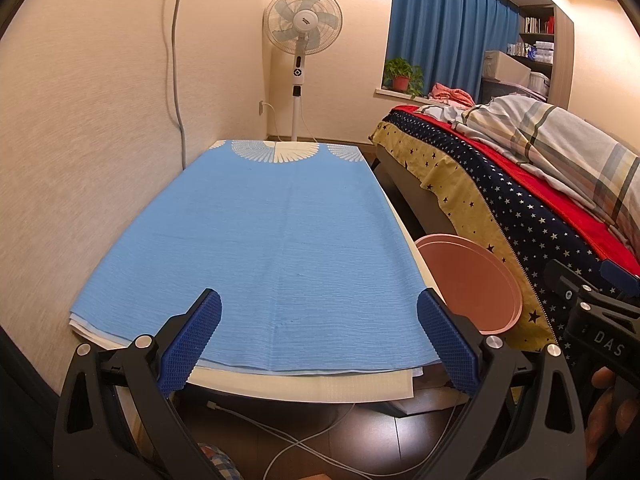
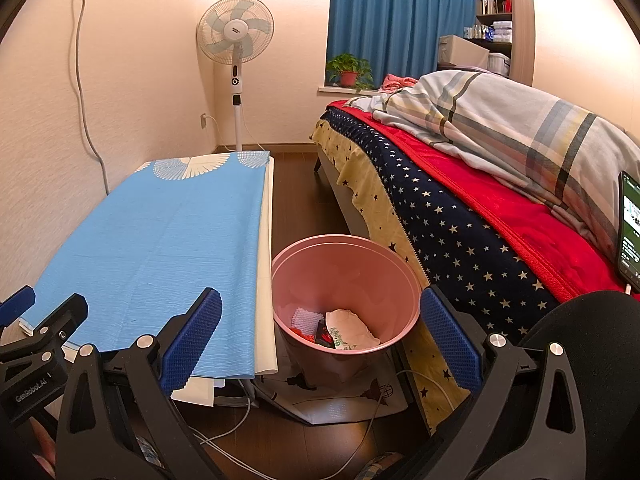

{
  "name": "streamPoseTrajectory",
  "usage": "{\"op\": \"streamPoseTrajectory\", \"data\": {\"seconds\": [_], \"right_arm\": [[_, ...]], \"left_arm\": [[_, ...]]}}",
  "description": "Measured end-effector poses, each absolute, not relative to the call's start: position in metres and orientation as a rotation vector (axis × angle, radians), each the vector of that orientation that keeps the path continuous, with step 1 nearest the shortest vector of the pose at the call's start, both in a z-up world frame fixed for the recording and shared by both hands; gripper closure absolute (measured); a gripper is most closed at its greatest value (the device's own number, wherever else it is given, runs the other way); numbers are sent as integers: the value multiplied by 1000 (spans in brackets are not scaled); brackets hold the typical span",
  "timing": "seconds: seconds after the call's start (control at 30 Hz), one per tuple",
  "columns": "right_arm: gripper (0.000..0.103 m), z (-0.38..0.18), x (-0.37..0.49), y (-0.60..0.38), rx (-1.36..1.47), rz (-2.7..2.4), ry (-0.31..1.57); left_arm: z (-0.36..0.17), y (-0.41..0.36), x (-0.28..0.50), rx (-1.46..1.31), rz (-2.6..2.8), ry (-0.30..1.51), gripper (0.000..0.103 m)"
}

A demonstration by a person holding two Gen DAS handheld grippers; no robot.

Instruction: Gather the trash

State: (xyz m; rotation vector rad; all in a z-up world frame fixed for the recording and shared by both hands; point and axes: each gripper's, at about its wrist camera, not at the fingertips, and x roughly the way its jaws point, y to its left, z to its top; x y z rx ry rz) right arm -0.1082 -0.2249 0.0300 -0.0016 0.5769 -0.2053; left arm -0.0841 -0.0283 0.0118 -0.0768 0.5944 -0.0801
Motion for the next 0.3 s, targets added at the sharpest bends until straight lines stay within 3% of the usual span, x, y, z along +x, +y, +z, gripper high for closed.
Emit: {"op": "streamPoseTrajectory", "data": {"seconds": [0.3], "right_arm": [[5,30,-108,-226,-1,-206,578]], "left_arm": [[12,-28,-82,-76,-78,599,8]]}}
